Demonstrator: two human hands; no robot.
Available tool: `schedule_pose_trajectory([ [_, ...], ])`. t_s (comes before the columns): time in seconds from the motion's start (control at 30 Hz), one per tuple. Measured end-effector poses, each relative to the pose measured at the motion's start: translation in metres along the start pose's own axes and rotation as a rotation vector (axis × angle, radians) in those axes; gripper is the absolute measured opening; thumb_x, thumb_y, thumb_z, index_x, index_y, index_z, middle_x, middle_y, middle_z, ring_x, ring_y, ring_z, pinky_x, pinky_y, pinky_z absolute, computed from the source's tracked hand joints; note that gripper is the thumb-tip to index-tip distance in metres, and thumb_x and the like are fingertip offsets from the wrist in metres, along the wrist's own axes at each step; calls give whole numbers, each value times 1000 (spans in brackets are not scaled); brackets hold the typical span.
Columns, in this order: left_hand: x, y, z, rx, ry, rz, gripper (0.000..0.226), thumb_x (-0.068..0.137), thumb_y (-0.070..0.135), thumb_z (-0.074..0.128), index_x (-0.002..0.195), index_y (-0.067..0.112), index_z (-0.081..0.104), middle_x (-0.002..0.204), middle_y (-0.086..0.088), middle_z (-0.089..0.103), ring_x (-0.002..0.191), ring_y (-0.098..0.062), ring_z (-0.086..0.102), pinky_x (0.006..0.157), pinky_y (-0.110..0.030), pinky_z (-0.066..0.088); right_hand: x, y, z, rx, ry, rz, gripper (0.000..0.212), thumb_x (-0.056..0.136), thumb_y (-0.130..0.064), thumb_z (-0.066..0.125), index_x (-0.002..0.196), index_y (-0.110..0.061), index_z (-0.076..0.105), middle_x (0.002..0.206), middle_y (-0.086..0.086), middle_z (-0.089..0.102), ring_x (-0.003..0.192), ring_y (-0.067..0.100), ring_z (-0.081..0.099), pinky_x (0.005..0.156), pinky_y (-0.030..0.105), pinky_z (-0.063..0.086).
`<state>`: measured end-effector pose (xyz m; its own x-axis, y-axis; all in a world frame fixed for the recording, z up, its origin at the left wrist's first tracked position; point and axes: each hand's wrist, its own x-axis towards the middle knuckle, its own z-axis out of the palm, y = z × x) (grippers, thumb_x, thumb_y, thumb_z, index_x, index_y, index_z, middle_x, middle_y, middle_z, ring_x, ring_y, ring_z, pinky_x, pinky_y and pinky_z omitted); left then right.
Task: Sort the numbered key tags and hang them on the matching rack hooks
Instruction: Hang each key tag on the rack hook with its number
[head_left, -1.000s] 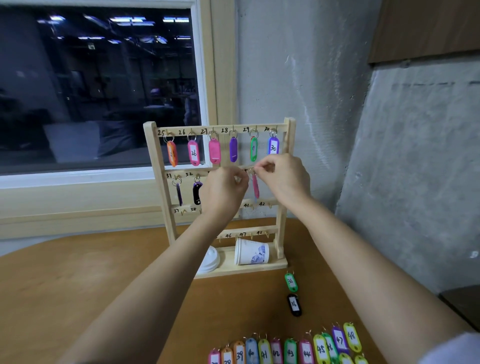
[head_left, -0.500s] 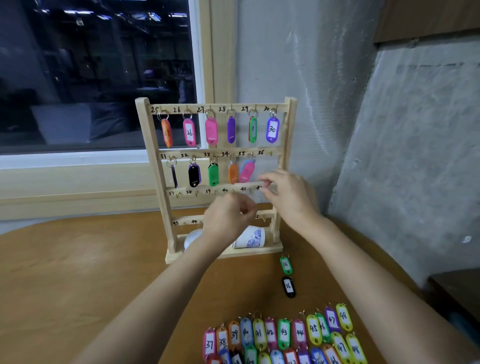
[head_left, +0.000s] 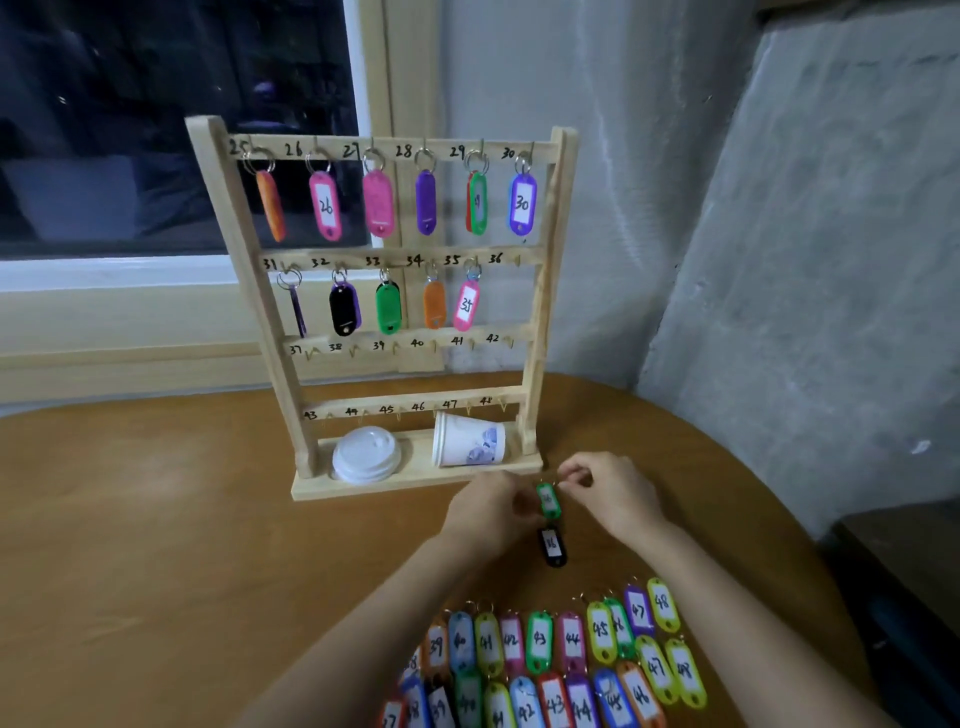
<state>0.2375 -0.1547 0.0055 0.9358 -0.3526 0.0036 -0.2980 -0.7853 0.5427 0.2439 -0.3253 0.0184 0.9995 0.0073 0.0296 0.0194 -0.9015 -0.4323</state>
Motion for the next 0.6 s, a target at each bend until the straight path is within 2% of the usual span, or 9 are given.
schedule_pose_trajectory([
  [0.17,-1,1,18,15,15,18,37,78,38,72,114,30,63,113,7,64,101,-12,58,84,-31,52,11,6,9,77,-51,26,23,88,-32,64,110,-29,66,103,-11,68,90,7,61,69,24,46],
  [0.3,-3,1,22,40,53,58,31,82,35,68,112,31,64,114,7,62,103,-13,55,81,-28,49,17,5,14,121,-71,31,22,86,-34,65,108,-30,66,101,-11,66,90,7,60,72,26,48],
  [0.43,-7,0,21,53,94,69,20,85,30,65,105,29,67,109,6,62,100,-14,56,78,-26,47,19,1,17,113,-42,36,6,87,-30,65,92,-32,68,94,-14,67,87,4,60,65,24,46],
  [0.6,-12,-3,15,-10,115,52,15,88,27,63,100,24,71,102,6,67,92,-10,59,80,-26,49,19,1,18,109,-18,50,4,87,-30,65,87,-31,69,92,-13,68,86,4,60,61,23,44],
])
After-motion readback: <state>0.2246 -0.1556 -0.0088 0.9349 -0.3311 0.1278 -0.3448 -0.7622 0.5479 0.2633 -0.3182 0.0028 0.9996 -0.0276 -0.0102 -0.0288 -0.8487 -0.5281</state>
